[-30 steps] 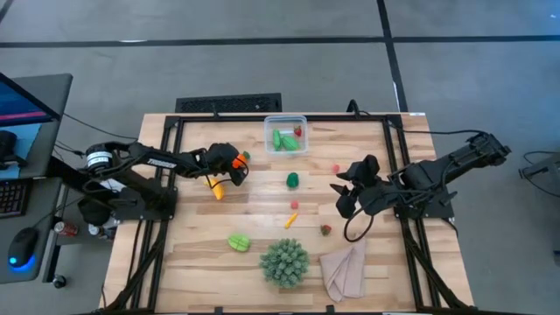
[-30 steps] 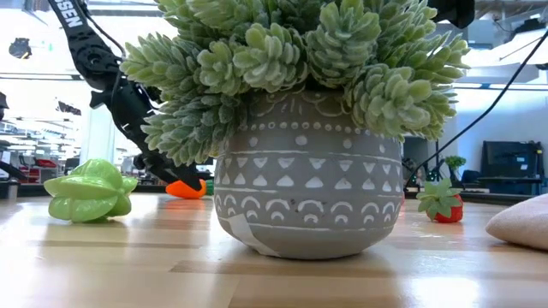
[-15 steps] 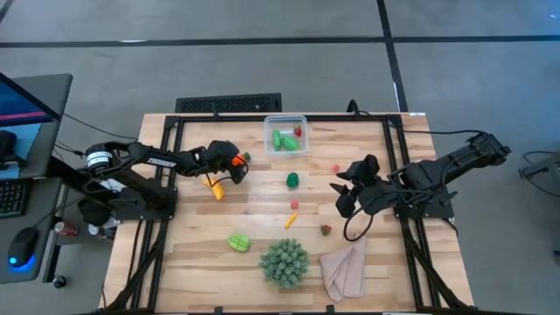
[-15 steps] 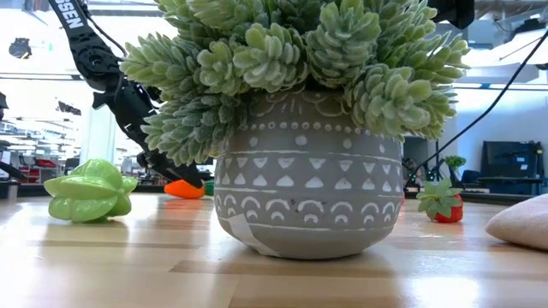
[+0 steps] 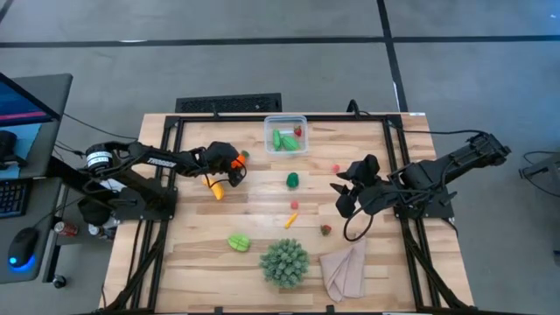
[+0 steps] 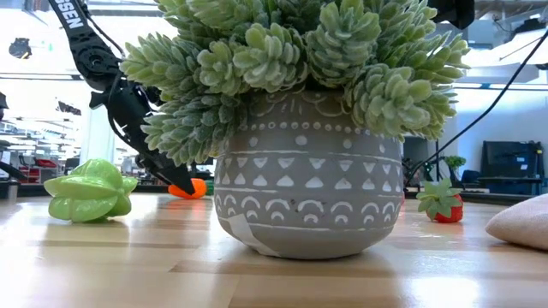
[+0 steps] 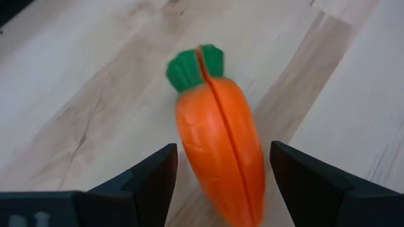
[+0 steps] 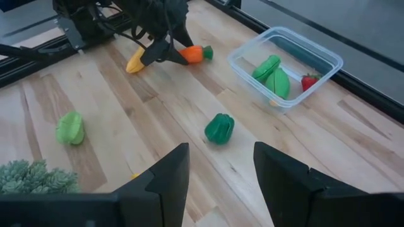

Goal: Pick and placing Produce into tupperware
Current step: Put the carrot into the transparent bin

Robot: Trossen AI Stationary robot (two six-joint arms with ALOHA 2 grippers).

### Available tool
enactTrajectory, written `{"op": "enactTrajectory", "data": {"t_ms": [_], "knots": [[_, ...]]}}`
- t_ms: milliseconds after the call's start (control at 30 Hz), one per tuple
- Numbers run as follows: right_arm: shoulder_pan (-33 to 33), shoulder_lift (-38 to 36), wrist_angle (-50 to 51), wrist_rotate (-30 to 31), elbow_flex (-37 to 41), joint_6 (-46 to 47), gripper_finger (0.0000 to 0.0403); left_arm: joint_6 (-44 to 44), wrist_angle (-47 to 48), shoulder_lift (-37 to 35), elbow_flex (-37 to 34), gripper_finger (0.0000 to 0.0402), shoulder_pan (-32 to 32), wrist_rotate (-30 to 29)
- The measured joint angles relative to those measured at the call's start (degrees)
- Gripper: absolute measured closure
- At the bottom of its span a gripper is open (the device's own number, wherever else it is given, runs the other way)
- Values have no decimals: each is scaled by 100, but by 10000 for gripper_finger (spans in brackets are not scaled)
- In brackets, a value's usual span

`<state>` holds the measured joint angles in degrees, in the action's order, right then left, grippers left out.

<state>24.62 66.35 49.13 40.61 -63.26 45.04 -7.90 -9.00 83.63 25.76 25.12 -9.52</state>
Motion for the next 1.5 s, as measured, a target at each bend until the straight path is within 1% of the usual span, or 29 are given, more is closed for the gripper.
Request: {"op": "enactTrajectory", "data": {"t_ms": [233, 367, 600, 667, 767, 900, 1367, 1500], "knots": [[0, 0, 10, 1, 0, -33, 234, -227, 64, -2, 0, 159, 0, -41], [0, 0, 10, -1, 0, -42, 234, -422, 27, -2, 0, 159, 0, -216], [0, 0, 9, -1, 0, -42, 234, -507, -511, 15, 0, 159, 2, -309], [0, 0, 8, 1, 0, -42, 234, -410, -621, 154, 6, 159, 12, -213], [0, 2, 3, -1, 0, -42, 234, -312, -777, 542, 4, 159, 22, 120], [0, 2, -27, -1, 1, 6, 234, -579, -963, 857, 16, 159, 18, 77], [0, 2, -26, 16, 0, 7, 234, -516, -1024, 846, 9, 159, -9, 63], [0, 2, -22, 40, 0, 4, 234, -519, -1020, 848, 7, 173, -7, 66]]}}
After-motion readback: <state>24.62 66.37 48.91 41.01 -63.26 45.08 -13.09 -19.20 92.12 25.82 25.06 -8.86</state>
